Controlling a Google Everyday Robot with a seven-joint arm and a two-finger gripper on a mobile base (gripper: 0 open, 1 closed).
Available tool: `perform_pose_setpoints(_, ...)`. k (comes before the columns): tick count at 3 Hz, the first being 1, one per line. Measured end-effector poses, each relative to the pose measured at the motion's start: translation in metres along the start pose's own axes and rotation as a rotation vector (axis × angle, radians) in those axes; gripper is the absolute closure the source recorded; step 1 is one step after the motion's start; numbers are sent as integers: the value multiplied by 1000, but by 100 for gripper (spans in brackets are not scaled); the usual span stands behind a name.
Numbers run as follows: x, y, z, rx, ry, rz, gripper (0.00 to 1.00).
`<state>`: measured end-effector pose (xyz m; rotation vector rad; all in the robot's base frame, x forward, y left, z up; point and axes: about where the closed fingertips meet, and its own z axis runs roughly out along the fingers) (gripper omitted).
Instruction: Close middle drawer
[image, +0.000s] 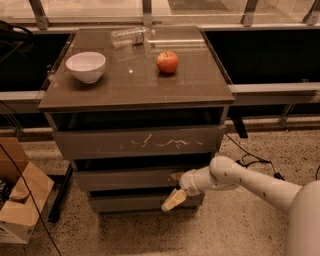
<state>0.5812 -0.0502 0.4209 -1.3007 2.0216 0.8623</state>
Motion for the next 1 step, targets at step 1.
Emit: perform_pose_setpoints(1,0,0,0,0,0,0,0)
